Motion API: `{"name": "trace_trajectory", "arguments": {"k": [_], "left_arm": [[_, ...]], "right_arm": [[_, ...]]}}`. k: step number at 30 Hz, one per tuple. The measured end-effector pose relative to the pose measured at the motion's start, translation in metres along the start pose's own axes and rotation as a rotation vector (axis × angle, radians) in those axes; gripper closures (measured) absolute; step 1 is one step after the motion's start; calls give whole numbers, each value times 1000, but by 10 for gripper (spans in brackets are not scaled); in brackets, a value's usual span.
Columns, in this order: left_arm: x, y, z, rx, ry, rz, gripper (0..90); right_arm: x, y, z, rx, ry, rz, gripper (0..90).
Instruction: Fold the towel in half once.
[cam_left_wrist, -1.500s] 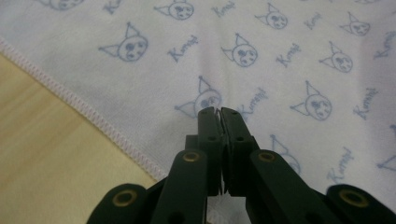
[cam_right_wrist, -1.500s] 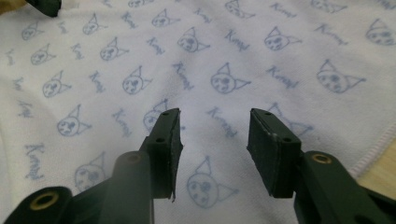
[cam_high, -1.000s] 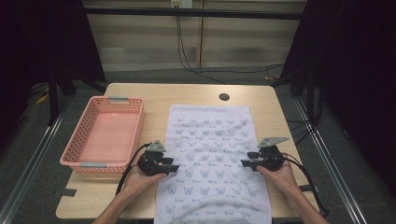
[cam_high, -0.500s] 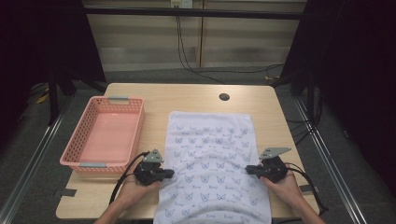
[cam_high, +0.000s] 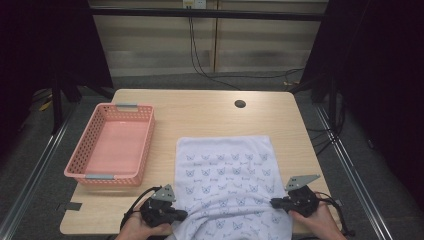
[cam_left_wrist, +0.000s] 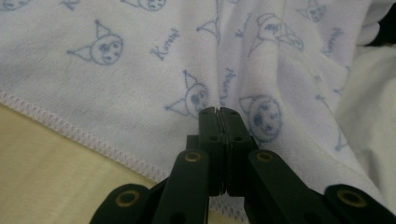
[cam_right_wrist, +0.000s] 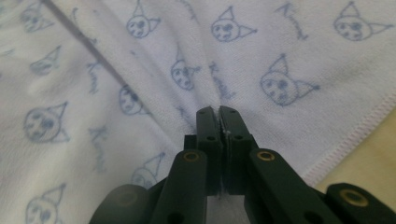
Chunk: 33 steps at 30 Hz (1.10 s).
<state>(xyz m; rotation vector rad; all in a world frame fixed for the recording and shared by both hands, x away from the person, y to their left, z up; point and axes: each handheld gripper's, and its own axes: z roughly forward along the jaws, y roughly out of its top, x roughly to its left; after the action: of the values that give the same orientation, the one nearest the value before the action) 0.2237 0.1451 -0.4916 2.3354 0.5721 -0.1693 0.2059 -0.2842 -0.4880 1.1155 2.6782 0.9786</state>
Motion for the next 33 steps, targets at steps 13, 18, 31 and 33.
{"name": "trace_trajectory", "arguments": {"k": [13,18,31,33], "left_arm": [[31,31,-13,-123,80,-76,557],[57,50,-3,-151,128,-61,487],[108,80,9,-226,192,-147,460],[112,83,11,-229,197,-160,448]], "right_arm": [[-26,23,-24,-196,-103,23,541],[-69,55,-16,-233,-137,42,519],[-149,93,50,-146,-234,151,417],[-154,93,53,-158,-263,156,408]]}}
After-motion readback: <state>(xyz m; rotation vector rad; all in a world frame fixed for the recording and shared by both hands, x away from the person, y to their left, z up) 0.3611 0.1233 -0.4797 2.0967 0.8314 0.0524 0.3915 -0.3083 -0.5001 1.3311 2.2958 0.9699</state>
